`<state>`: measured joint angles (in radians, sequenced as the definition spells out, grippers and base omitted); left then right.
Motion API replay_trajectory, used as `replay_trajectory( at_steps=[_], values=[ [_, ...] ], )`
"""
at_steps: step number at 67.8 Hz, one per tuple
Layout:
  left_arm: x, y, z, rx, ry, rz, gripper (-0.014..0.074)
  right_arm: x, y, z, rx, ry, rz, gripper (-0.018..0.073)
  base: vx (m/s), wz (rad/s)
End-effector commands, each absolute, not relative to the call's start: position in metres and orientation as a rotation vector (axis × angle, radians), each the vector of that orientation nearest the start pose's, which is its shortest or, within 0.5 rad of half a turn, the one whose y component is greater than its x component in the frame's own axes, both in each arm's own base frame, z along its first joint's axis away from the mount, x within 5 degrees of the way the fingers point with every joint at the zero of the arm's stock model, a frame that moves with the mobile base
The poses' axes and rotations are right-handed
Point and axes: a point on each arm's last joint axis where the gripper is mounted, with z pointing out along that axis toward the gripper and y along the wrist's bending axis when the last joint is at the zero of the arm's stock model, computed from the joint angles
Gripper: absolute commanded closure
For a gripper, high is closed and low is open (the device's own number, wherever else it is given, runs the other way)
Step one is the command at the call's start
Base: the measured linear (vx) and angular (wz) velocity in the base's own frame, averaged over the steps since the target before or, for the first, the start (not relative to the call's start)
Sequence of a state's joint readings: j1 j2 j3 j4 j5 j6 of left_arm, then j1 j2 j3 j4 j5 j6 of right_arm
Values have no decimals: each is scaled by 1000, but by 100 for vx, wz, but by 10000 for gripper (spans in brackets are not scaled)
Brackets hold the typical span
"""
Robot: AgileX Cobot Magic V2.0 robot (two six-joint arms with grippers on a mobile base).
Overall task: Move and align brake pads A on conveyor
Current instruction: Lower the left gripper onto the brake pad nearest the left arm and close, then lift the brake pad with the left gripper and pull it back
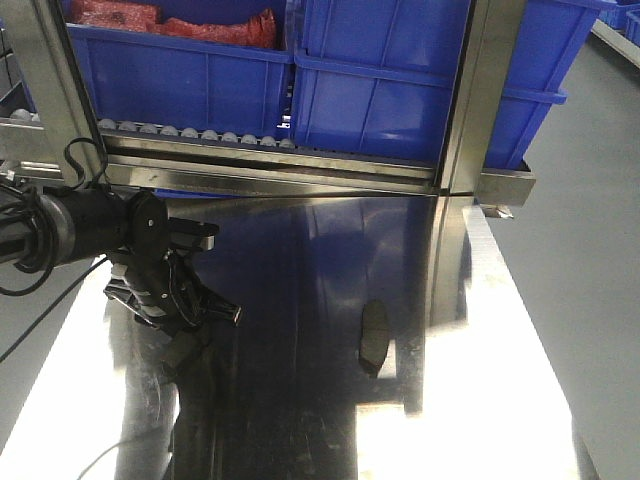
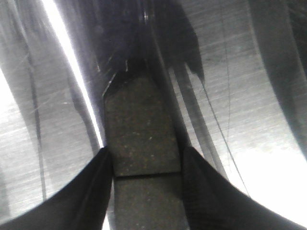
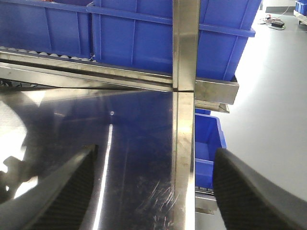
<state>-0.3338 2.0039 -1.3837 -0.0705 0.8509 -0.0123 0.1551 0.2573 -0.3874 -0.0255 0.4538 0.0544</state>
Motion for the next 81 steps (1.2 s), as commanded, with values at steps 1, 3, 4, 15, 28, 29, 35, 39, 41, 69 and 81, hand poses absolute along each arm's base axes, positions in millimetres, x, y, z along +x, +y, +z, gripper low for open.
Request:
replay_trajectory(
  at_steps=[1, 3, 4, 15, 28, 29, 35, 39, 41, 69, 81],
  values=[
    [374, -138, 204, 395, 2821, -172, 605, 66, 9, 301, -100, 1717, 118, 54, 0, 0],
    [373, -137, 208, 392, 2811, -175, 604, 66, 9, 301, -100, 1717, 118, 54, 0, 0],
    [373, -137, 211, 389, 2802, -179, 604, 66, 9, 301, -100, 1717, 118, 54, 0, 0],
    [351, -130, 251, 365, 2665, -217, 604, 66, 9, 301, -100, 1717, 118, 54, 0, 0],
    [310, -114, 274, 347, 2579, -230, 604, 66, 9, 301, -100, 1717, 118, 54, 0, 0],
    [306, -113, 275, 343, 2575, -232, 604, 66, 9, 301, -100, 1717, 118, 54, 0, 0],
    [284, -105, 277, 305, 2547, -245, 603, 66, 9, 301, -100, 1717, 118, 54, 0, 0],
    [269, -99, 277, 292, 2525, -251, 603, 66, 9, 301, -100, 1717, 118, 54, 0, 0],
    [261, -97, 278, 283, 2513, -255, 603, 66, 9, 301, -100, 1717, 118, 54, 0, 0],
    [153, -59, 291, 234, 2301, -322, 603, 66, 9, 301, -100, 1717, 118, 54, 0, 0],
    [106, -44, 297, 183, 2141, -401, 603, 66, 9, 301, -100, 1717, 118, 54, 0, 0]
  ],
)
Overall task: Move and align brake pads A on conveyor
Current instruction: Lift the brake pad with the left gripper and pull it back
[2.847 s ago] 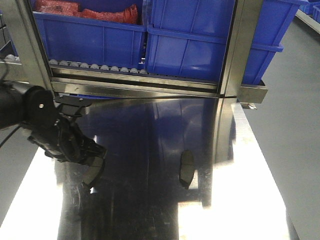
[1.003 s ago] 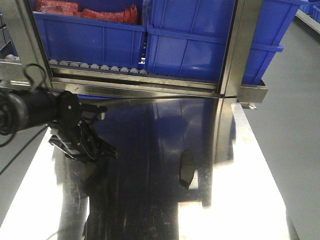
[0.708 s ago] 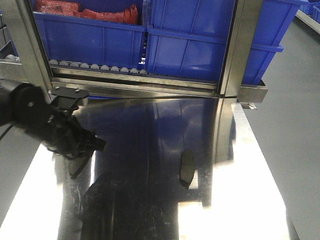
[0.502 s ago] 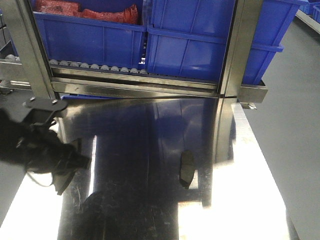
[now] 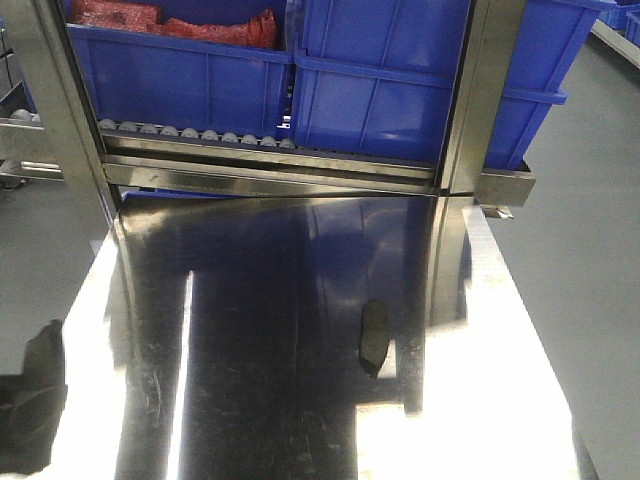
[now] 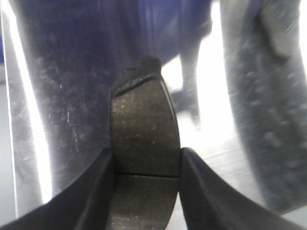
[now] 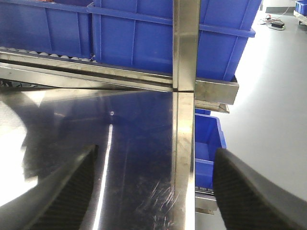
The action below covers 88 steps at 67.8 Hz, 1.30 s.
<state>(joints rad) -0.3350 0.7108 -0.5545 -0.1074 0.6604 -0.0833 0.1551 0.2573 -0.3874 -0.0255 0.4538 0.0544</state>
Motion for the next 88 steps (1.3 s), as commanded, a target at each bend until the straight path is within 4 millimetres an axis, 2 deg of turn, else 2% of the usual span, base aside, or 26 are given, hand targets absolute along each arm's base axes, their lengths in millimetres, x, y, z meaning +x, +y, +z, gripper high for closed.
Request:
replay_trajectory(
  at_steps=[1, 17, 28, 88],
  values=[
    [103, -43, 297, 183, 2127, -404, 603, 66, 9, 301, -100, 1717, 118, 54, 0, 0],
    [58, -28, 303, 165, 1987, -449, 603, 66, 9, 301, -100, 1717, 118, 54, 0, 0],
    [46, -23, 305, 176, 1942, -430, 603, 66, 9, 301, -100, 1717, 118, 54, 0, 0],
    [43, -20, 306, 185, 1914, -401, 603, 66, 9, 301, -100, 1717, 118, 54, 0, 0]
  ],
)
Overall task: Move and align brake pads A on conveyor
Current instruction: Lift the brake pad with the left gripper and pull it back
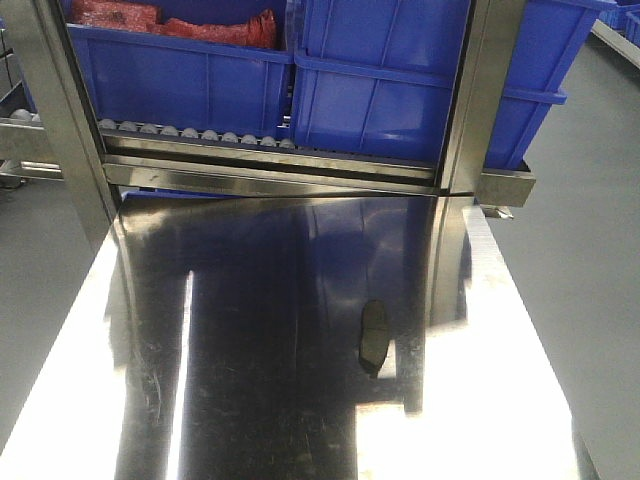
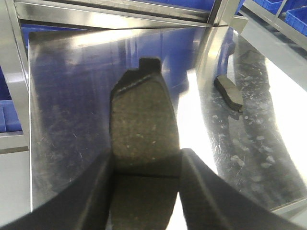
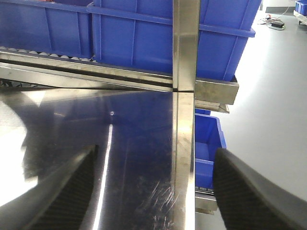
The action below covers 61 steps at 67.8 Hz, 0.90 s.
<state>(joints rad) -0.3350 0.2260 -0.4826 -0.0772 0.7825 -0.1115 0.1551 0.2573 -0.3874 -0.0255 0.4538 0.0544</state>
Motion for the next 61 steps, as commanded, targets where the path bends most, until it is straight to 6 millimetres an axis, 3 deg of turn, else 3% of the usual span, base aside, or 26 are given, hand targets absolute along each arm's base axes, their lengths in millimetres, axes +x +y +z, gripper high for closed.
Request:
replay_trajectory(
  at_steps=[1, 28, 47, 61],
  values=[
    [43, -20, 306, 185, 1914, -401, 603, 66, 9, 301, -100, 1717, 118, 54, 0, 0],
    [43, -20, 306, 185, 1914, -401, 603, 66, 9, 301, -100, 1714, 118, 54, 0, 0],
    [43, -20, 306, 185, 1914, -401, 603, 67, 10, 311, -79, 1612, 157, 54, 0, 0],
    [43, -20, 306, 185, 1914, -401, 603, 93, 15, 326, -64, 1766, 186, 54, 0, 0]
  ],
)
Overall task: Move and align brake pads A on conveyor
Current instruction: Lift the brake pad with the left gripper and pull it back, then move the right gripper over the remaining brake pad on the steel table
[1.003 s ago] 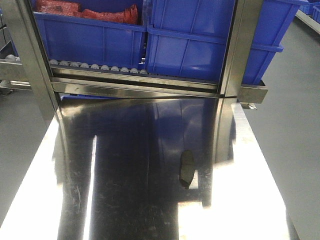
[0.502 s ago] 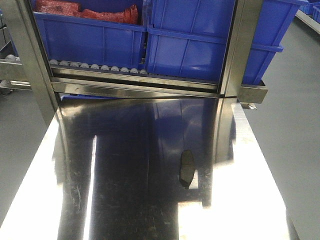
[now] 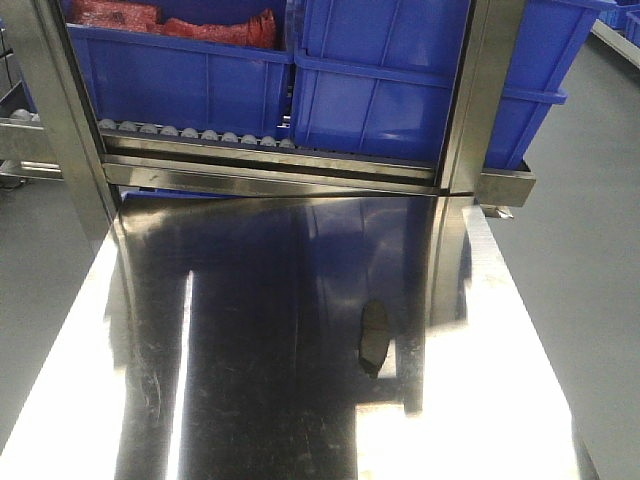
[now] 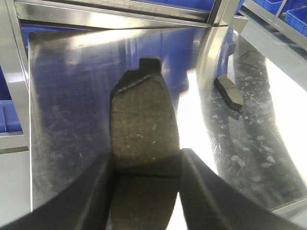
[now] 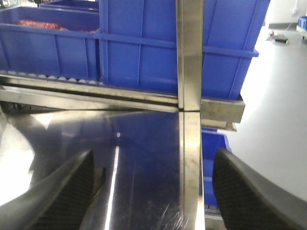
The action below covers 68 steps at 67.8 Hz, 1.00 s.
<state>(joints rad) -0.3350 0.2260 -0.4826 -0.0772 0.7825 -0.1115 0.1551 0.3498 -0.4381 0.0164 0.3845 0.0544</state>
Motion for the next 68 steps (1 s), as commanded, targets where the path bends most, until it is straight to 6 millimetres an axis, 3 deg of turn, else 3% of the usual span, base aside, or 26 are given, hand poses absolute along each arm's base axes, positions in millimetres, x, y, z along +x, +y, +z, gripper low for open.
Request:
replay_trajectory(
  at_steps=[1, 14, 23, 35, 56, 68],
  values=[
    [43, -20, 306, 185, 1914, -401, 603, 97, 16, 328, -62, 1787, 190, 54, 0, 0],
    [43, -20, 306, 185, 1914, -401, 603, 160, 30, 343, -38, 2095, 243, 54, 0, 0],
    [43, -20, 306, 185, 1914, -401, 603, 204, 37, 335, -58, 2285, 221, 54, 0, 0],
    [43, -20, 306, 185, 1914, -401, 603, 248, 44, 311, -64, 2466, 201, 54, 0, 0],
    [43, -20, 306, 185, 1914, -401, 603, 300, 52, 248, -109, 2749, 162, 54, 0, 0],
    [43, -20, 306, 185, 1914, -401, 603, 324, 73, 233, -162, 2848, 153, 54, 0, 0]
  ],
)
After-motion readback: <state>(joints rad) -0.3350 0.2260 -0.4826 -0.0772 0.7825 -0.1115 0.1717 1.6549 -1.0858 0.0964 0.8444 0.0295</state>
